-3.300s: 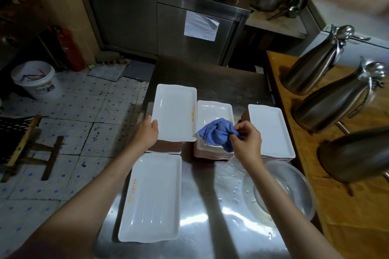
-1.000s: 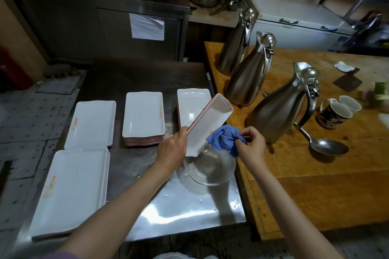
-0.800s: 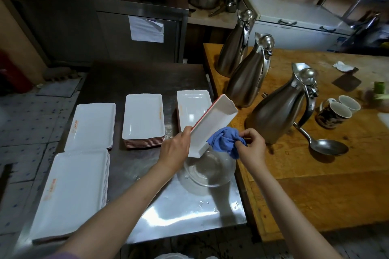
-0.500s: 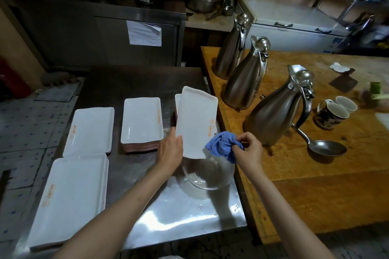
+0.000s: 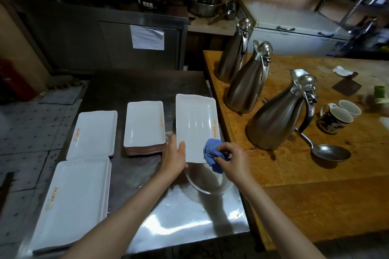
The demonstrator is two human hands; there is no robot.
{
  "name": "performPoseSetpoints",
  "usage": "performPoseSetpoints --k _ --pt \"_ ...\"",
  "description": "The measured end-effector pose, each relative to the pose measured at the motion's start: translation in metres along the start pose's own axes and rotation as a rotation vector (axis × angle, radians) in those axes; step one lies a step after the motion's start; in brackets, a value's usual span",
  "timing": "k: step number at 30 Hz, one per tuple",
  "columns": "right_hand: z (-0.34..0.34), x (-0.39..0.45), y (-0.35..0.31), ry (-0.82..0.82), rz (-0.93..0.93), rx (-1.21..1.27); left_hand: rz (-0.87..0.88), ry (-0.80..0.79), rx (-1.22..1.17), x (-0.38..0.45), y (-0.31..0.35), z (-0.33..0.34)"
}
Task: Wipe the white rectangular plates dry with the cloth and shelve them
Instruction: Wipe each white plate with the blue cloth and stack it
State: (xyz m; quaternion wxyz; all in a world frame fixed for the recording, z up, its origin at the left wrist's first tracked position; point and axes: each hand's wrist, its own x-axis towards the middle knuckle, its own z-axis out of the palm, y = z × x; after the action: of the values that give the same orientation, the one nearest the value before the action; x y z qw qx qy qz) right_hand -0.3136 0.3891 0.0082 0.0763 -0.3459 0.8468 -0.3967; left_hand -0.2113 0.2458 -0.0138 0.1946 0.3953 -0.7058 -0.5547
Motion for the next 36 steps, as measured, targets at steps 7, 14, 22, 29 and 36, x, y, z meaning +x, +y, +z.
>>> performPoseSetpoints --k 7,14,22,29,36 --pt "0.003 0.010 0.005 0.064 -0.063 -0.042 -0.012 -0.021 -0.050 -0.006 0.003 0.001" --pt "-0.003 0.037 -0.004 0.198 -0.091 -0.072 -0.030 -0.074 -0.090 -0.017 0.007 -0.002" --pt "-0.014 0.065 -0.007 0.268 -0.064 -0.105 -0.035 -0.171 -0.068 -0.026 0.007 -0.004" --pt "-0.017 0.076 -0.006 0.315 0.015 -0.131 -0.008 -0.196 -0.045 -0.030 0.009 -0.008" --pt "-0.011 0.077 -0.016 0.325 0.054 0.014 -0.013 -0.274 -0.021 -0.030 0.010 -0.013"
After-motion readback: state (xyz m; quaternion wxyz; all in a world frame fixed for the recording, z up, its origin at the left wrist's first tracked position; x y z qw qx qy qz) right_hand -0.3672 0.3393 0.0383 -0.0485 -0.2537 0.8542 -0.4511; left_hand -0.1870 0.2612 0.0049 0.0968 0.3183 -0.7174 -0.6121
